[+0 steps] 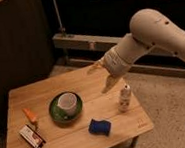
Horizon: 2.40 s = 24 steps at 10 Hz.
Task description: Move the arm in a circular motion
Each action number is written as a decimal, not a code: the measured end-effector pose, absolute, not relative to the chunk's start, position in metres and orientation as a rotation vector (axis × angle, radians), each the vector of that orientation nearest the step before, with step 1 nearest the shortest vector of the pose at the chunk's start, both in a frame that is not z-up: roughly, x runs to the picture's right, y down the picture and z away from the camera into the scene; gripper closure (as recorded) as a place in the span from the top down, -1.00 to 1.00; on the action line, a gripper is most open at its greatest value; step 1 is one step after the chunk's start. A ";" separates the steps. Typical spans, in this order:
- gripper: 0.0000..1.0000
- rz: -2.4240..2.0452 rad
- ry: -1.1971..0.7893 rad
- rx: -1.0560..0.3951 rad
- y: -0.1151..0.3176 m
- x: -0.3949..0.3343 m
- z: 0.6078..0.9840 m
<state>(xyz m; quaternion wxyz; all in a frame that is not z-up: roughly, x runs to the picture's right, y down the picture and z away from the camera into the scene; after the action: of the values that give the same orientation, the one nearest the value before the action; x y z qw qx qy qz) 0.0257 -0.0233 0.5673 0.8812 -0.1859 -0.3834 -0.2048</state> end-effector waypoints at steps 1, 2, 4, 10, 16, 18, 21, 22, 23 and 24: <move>0.20 -0.443 -0.780 -0.384 -0.039 0.026 0.580; 0.20 -0.440 -0.739 -0.396 -0.057 0.032 0.604; 0.20 -0.407 -0.652 -0.422 -0.076 0.058 0.641; 0.20 -0.165 -0.383 -0.532 -0.034 0.200 0.728; 0.20 -0.053 -0.225 -0.537 0.031 0.309 0.685; 0.20 -0.100 -0.236 -0.539 0.051 0.301 0.652; 0.20 -0.203 -0.282 -0.532 0.079 0.245 0.595; 0.20 -0.244 -0.303 -0.527 0.083 0.223 0.581; 0.20 -0.304 -0.333 -0.523 0.084 0.190 0.566; 0.20 -0.362 -0.364 -0.515 0.082 0.157 0.554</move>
<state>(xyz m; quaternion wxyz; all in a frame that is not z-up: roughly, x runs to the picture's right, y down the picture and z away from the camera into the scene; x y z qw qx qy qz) 0.1566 0.0816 0.5538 0.9346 -0.2520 -0.1780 -0.1768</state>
